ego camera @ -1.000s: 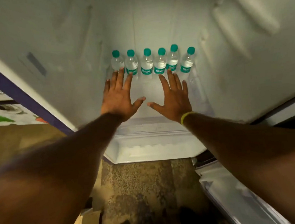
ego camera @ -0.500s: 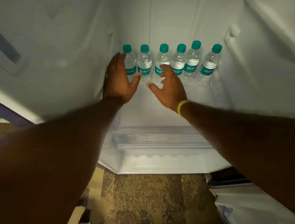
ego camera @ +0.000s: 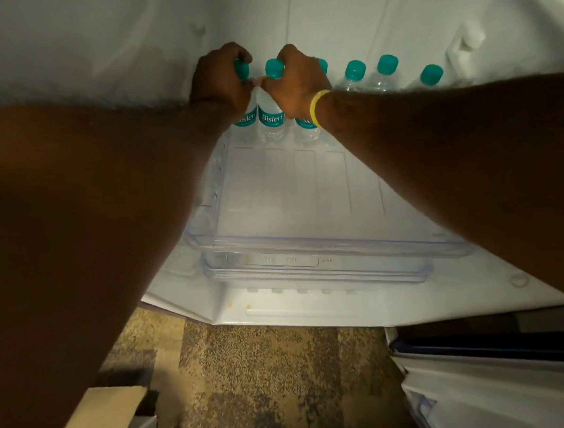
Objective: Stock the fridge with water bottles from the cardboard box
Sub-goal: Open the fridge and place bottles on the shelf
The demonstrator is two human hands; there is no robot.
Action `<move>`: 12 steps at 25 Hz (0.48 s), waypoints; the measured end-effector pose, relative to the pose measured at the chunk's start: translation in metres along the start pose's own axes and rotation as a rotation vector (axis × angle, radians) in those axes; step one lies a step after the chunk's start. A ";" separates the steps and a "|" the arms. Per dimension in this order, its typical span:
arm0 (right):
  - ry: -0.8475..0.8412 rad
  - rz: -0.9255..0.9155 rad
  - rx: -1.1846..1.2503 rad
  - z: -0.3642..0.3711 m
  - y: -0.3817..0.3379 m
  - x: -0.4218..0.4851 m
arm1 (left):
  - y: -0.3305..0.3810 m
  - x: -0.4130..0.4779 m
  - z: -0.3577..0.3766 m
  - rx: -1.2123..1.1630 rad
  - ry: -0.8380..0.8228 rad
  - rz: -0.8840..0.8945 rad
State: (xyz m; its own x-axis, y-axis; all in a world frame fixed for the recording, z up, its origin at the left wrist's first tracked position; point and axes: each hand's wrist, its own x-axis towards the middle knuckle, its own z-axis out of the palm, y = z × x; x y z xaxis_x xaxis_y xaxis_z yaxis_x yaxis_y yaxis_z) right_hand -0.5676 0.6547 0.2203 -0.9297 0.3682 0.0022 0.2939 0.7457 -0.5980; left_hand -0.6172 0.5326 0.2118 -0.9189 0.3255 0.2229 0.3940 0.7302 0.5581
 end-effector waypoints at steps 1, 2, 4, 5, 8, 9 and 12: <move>0.020 -0.024 -0.052 0.000 0.002 0.002 | 0.001 -0.001 0.000 -0.012 0.020 -0.006; 0.033 -0.050 -0.098 -0.001 0.003 0.002 | 0.002 -0.002 -0.001 -0.022 0.030 -0.016; 0.037 -0.098 -0.140 -0.001 0.005 -0.001 | 0.004 -0.005 -0.004 -0.033 0.025 -0.036; 0.035 -0.119 -0.150 -0.002 0.006 -0.005 | 0.005 -0.009 -0.005 -0.034 0.018 -0.037; 0.020 -0.181 -0.153 -0.009 0.013 -0.021 | 0.013 -0.025 -0.009 -0.033 -0.006 -0.043; 0.004 -0.197 -0.151 -0.011 0.015 -0.028 | 0.014 -0.032 -0.013 -0.043 -0.010 -0.057; -0.046 -0.238 -0.143 -0.013 0.018 -0.049 | 0.014 -0.056 -0.024 -0.067 -0.043 -0.093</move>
State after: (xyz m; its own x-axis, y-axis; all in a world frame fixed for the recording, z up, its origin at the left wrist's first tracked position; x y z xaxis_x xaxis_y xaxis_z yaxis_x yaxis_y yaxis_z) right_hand -0.5139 0.6573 0.2201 -0.9845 0.1502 0.0902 0.0917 0.8803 -0.4655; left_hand -0.5603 0.5101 0.2263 -0.9490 0.2853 0.1340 0.3041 0.7172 0.6271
